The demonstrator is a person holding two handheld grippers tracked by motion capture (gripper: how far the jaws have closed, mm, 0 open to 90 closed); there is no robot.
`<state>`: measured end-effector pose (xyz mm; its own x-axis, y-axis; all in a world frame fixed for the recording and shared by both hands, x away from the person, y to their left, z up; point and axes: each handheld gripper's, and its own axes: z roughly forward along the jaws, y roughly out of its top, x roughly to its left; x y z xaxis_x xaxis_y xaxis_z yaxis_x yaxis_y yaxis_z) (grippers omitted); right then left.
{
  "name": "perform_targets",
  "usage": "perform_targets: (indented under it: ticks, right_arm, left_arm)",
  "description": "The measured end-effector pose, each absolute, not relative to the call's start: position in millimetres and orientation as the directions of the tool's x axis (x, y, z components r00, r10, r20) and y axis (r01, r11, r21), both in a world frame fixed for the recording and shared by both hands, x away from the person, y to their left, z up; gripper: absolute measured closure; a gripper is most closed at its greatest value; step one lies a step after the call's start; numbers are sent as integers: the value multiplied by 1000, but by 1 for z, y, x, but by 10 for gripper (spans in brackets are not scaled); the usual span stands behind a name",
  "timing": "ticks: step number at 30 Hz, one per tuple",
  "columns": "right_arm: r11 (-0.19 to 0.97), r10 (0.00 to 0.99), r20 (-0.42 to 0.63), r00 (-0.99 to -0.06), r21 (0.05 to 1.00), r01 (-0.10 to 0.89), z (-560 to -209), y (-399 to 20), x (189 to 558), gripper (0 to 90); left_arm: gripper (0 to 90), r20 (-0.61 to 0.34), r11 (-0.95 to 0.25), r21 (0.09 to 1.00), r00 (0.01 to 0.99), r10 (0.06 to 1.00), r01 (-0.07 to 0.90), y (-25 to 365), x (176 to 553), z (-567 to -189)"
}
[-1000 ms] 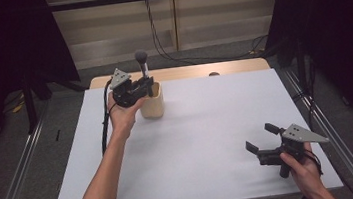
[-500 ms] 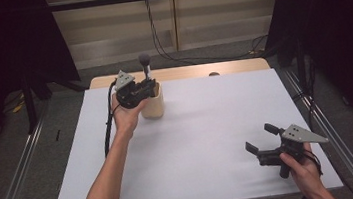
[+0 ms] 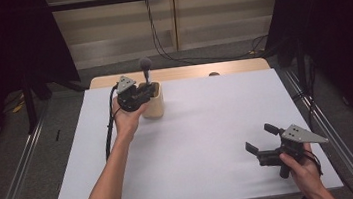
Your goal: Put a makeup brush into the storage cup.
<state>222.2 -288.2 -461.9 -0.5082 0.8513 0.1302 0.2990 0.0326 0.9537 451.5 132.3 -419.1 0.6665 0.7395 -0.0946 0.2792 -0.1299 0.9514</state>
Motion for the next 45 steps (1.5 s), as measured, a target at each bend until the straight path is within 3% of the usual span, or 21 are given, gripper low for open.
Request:
perform_targets:
  ticks: [23,45]
  right_arm:
    - [36,848,129,-514,954,298,-462,-287,223,0]
    - [29,849,136,-511,953,301,-464,-290,224,0]
  left_arm:
    - [696,-70,-153,951,669,740,268,130,451,-420]
    - [216,-79,-107,963,641,763,246,137,451,-410]
